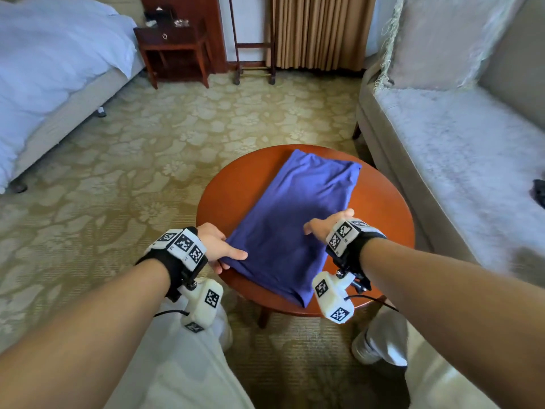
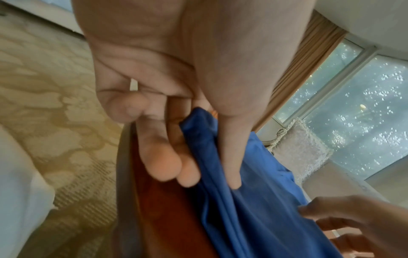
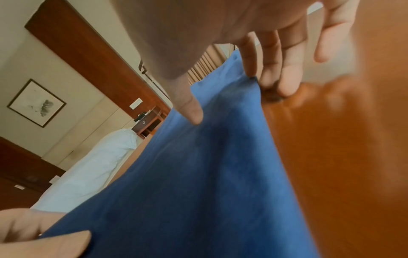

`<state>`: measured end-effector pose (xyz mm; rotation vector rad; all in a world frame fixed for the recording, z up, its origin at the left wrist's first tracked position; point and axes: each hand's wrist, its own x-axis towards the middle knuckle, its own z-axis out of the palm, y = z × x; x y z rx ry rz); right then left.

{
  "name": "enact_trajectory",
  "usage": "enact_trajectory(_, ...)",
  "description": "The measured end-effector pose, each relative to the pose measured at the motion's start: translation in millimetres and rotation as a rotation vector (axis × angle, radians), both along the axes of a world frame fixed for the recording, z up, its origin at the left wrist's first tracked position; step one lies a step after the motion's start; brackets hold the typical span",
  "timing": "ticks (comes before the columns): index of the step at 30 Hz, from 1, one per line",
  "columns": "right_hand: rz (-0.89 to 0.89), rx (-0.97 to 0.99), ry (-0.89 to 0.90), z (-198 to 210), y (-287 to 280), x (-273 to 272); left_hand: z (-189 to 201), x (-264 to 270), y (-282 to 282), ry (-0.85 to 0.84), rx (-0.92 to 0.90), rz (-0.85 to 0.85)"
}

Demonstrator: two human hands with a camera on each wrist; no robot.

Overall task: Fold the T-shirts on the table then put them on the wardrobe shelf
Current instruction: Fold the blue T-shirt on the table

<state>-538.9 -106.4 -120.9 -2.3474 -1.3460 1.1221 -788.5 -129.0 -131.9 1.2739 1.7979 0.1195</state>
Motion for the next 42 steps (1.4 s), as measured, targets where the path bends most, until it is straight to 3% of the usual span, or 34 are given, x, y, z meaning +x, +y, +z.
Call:
enact_trajectory(5,0.234,-0.149,-0.268,41,-48,12,4,26,-35,-0.102,-0.165,-0.145)
enact_trajectory(9,0.295,-0.200,-0.310,60,-76,32,8,47,-59,-0.193,-0.246,-0.191)
enact_trajectory(14,0.221,-0.294,-0.083,48,-101,51,9,60,-66,-0.090,-0.264,-0.130)
enact_trajectory(24,0.278,-0.326,0.066,26,-136,68,7,78,-91,-0.058,-0.036,0.067)
enact_trajectory(31,0.301,-0.317,0.181,34,-142,82,22,72,-99,-0.297,-0.015,0.178)
enact_trajectory(35,0.276,-0.290,0.156,51,-143,87,44,69,-103,-0.475,0.068,0.215)
enact_trajectory(39,0.216,-0.318,0.368,59,-134,92,66,66,-110,-0.547,0.200,0.193)
enact_trajectory(42,0.288,-0.211,0.433,69,-124,102,81,62,-113,-0.603,0.251,0.140)
